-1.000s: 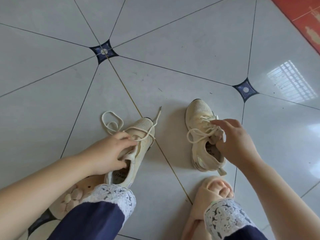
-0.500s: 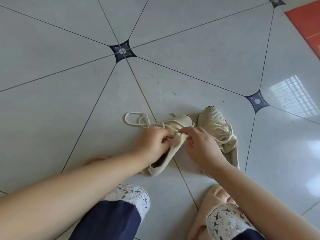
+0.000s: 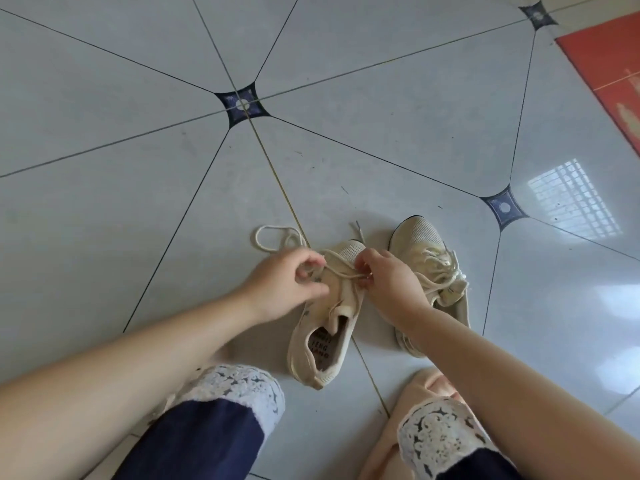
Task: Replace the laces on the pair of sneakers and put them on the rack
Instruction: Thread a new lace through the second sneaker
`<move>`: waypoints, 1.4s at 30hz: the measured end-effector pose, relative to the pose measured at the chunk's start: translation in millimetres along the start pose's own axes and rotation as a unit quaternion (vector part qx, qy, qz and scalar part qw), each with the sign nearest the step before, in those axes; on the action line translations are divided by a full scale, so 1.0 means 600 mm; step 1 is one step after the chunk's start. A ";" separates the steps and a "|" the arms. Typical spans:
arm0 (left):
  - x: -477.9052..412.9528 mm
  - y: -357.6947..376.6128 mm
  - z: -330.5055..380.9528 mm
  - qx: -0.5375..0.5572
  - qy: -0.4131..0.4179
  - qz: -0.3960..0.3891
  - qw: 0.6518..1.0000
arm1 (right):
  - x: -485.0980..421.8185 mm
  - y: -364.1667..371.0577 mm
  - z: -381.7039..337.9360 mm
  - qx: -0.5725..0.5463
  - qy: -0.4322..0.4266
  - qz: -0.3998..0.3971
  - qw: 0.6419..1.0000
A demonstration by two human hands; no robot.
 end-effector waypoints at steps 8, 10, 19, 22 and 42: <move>-0.050 0.005 0.011 -0.113 0.057 -0.049 0.991 | -0.012 -0.027 -0.031 -0.016 -0.055 -0.003 0.998; -0.061 0.009 0.028 -0.118 0.078 -0.049 0.989 | -0.020 -0.055 -0.054 -0.084 -0.059 0.021 0.994; -0.058 -0.128 0.015 0.112 0.027 0.088 0.989 | -0.016 -0.166 -0.016 -0.234 0.036 0.079 0.968; -0.039 -0.151 -0.011 0.085 0.003 0.101 0.991 | -0.010 -0.159 -0.009 -0.244 0.057 0.091 0.964; -0.026 -0.017 -0.005 0.004 -0.024 0.030 0.999 | -0.001 -0.032 -0.055 -0.188 0.064 0.000 0.980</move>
Point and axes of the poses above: each hand's wrist, its own x-axis away from the middle knuckle, its own y-axis out of the palm, z = x × y, the point moved 2 cm from there along -x, towards the middle knuckle, and after that the axes turned 5 degrees about z, right-handed, at the moved point
